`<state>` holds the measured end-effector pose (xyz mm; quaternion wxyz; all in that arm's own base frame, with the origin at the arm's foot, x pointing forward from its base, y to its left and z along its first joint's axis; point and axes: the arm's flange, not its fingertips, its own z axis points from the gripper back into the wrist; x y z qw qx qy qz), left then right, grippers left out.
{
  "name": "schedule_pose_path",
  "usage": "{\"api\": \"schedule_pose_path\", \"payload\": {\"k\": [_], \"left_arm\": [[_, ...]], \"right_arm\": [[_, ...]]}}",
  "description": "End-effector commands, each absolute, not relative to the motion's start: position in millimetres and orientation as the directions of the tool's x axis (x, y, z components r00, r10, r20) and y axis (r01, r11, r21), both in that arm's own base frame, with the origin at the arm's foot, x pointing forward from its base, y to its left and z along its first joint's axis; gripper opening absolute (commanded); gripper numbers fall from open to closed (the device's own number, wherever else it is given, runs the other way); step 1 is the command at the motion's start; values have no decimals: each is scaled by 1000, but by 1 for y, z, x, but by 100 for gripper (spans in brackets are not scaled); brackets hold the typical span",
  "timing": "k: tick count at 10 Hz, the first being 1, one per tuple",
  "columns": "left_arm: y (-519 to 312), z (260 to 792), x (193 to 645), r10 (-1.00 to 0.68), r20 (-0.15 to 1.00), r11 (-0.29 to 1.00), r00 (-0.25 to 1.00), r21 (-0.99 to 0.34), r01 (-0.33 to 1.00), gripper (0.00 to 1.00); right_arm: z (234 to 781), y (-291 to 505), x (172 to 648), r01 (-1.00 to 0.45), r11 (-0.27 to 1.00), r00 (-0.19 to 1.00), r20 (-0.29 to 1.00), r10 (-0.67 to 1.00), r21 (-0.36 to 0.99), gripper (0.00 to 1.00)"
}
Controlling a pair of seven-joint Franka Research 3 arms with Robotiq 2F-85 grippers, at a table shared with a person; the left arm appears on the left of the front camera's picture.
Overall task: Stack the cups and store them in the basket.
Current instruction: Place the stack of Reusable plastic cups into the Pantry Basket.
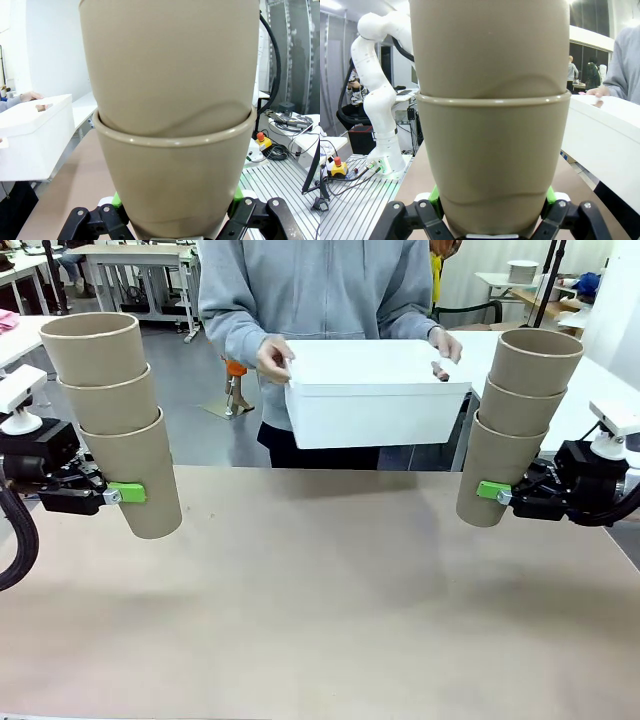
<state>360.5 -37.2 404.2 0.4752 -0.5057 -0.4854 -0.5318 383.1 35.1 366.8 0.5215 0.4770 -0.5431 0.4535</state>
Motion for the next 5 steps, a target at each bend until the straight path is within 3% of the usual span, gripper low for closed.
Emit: {"api": "schedule_pose_path", "payload": {"k": [1,5], "left_arm": [[-36,410,359,-5,999,-74,-37,37,997,85],[-36,410,359,-5,999,-74,-37,37,997,85]], "right_arm": [[370,35,383,-991,135,-13,999,-46,-6,83],[370,35,383,-991,135,-13,999,-46,-6,83]]}}
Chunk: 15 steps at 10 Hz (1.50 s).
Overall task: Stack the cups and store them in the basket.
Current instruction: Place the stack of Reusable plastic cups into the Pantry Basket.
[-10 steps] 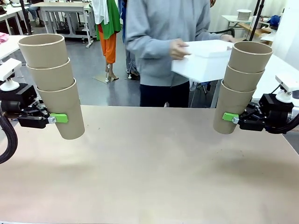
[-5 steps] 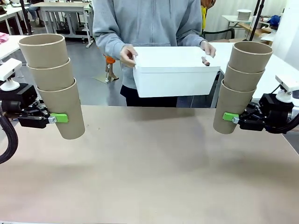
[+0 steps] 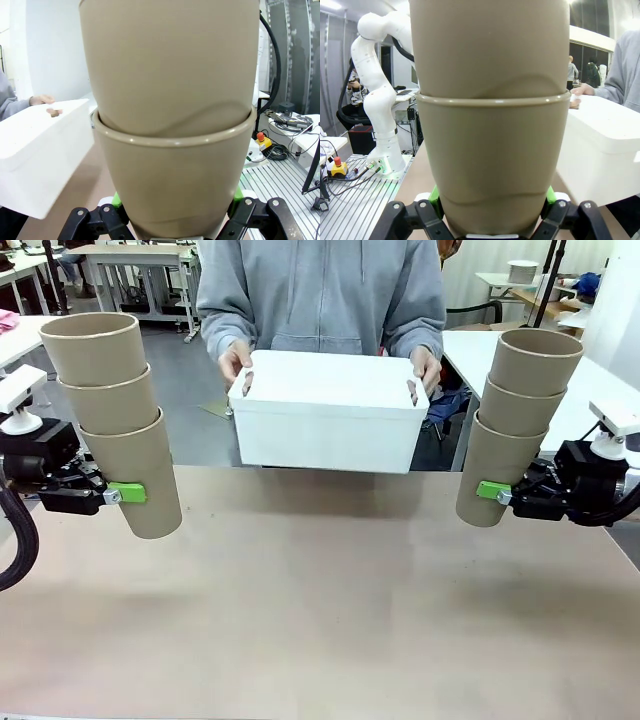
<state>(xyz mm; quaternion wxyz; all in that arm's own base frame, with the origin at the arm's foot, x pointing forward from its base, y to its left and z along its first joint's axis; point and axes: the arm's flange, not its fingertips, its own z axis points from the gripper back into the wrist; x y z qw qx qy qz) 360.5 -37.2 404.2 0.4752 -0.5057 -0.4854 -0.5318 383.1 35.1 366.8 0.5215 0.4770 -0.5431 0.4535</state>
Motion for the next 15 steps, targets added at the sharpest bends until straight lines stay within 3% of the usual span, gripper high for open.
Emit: {"api": "schedule_pose_path", "payload": {"k": [1,15], "left_arm": [[-36,410,359,-5,999,-74,-37,37,997,85],[-36,410,359,-5,999,-74,-37,37,997,85]], "right_arm": [[370,35,383,-991,135,-13,999,-46,-6,83],[370,35,383,-991,135,-13,999,-46,-6,83]]}}
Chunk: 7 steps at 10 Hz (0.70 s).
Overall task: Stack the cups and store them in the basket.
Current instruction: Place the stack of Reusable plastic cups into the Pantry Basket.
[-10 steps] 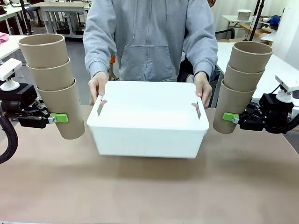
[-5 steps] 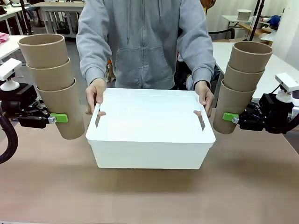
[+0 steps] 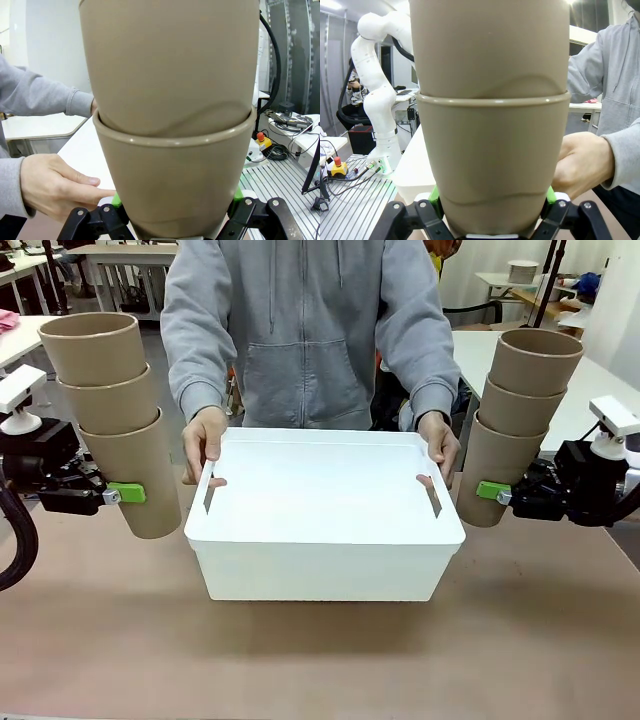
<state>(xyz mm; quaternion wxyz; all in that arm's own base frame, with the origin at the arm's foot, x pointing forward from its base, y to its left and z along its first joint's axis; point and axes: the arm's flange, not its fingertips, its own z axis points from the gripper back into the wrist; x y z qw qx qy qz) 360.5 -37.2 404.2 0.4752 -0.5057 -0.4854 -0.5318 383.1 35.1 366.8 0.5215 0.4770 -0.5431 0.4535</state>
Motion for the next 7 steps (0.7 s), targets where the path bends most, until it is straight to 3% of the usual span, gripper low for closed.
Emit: {"api": "schedule_pose_path", "payload": {"k": [1,7], "left_arm": [[-36,410,359,-5,999,-74,-37,37,997,85],[-36,410,359,-5,999,-74,-37,37,997,85]], "right_arm": [[370,35,383,-991,135,-13,999,-46,-6,83],[370,35,383,-991,135,-13,999,-46,-6,83]]}}
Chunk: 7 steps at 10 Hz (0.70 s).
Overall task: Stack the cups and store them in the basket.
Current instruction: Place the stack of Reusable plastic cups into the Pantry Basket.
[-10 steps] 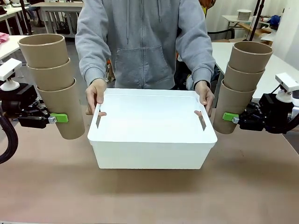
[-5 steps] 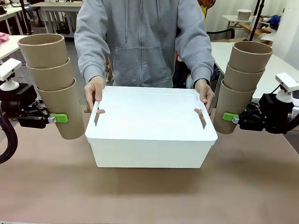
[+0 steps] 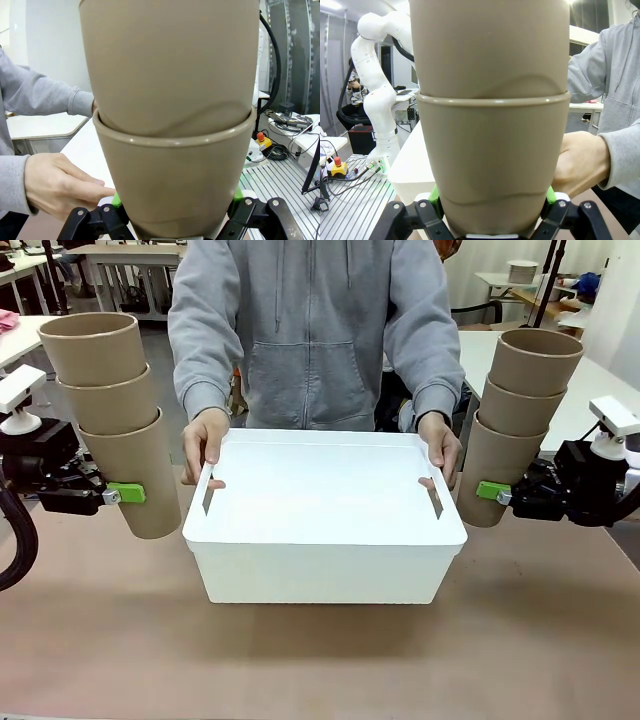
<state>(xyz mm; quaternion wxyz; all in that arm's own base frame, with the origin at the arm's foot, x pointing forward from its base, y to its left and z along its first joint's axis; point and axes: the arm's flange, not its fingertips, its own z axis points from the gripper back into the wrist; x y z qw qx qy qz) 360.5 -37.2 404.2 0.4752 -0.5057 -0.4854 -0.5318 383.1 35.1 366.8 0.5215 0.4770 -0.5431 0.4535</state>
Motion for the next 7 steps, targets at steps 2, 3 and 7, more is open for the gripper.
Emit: {"api": "schedule_pose_path", "payload": {"k": [2,3,7], "left_arm": [[-36,410,359,-5,999,-74,-37,37,997,85],[-36,410,359,-5,999,-74,-37,37,997,85],[-36,410,359,-5,999,-74,-37,37,997,85]], "right_arm": [[370,35,383,-991,135,-13,999,-46,-6,83],[370,35,383,-991,135,-13,999,-46,-6,83],[370,35,383,-991,135,-13,999,-46,-6,83]]}}
